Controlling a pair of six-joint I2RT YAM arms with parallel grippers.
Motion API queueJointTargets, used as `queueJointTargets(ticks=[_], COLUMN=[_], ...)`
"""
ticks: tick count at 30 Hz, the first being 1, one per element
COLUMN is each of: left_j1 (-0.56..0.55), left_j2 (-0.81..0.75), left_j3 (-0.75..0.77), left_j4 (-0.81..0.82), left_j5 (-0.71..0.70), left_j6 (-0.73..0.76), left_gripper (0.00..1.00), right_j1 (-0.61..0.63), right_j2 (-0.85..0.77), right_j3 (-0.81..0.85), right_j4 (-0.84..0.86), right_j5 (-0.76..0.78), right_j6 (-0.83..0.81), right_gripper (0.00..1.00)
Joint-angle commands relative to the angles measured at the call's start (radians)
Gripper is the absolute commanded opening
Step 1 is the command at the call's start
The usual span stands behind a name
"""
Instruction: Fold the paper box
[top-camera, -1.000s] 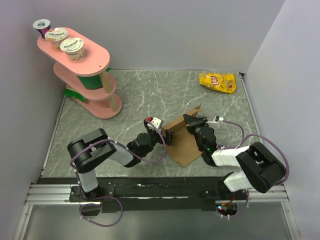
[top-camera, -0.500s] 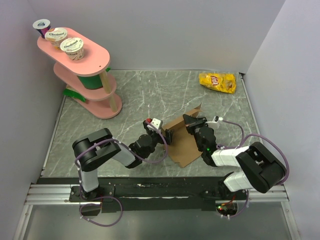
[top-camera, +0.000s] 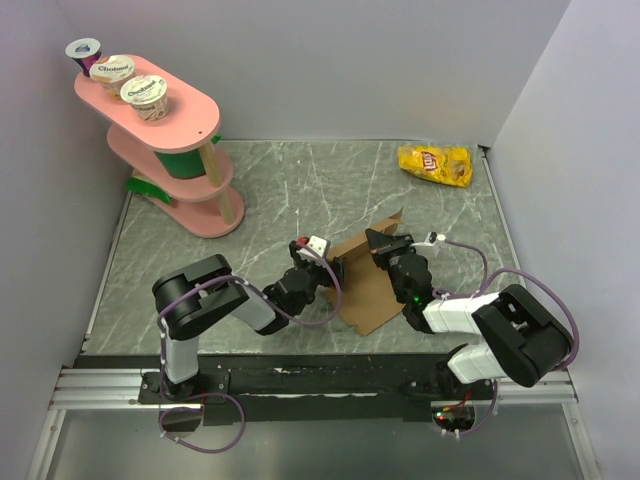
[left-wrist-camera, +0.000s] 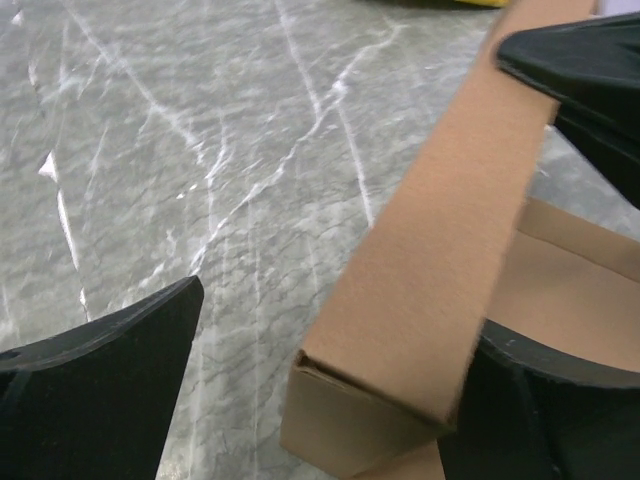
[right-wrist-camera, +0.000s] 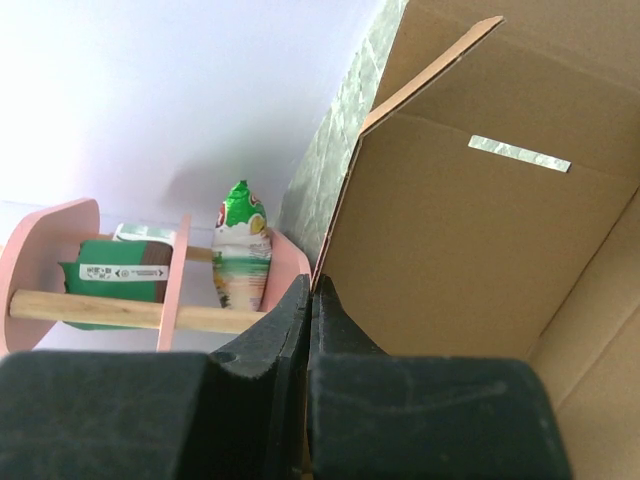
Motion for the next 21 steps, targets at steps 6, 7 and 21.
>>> queueJointTargets(ticks=[6, 7, 21], left_j1=[0.013, 0.011, -0.010], left_j2=[0.008, 0.006, 0.035], left_j3=[0.026, 0.024, 0.079], left_j4=[-0.204, -0.225, -0.362], left_j5=[-0.319, -0.325, -0.473], left_j6=[-0.117, -0.126, -0.117], left_gripper=[0.79, 0.77, 0.41], right_j1=[0.017, 0.016, 0.028], right_j2=[-0.028, -0.026, -0.043], right_j3=[-0.031, -0.029, -0.006], right_j4=[-0.109, -0.109, -0.190], right_j5=[-0.017, -0.017, 0.004], right_j6=[-0.068, -0.067, -0.048], right_gripper=[0.00, 0.00, 0.00])
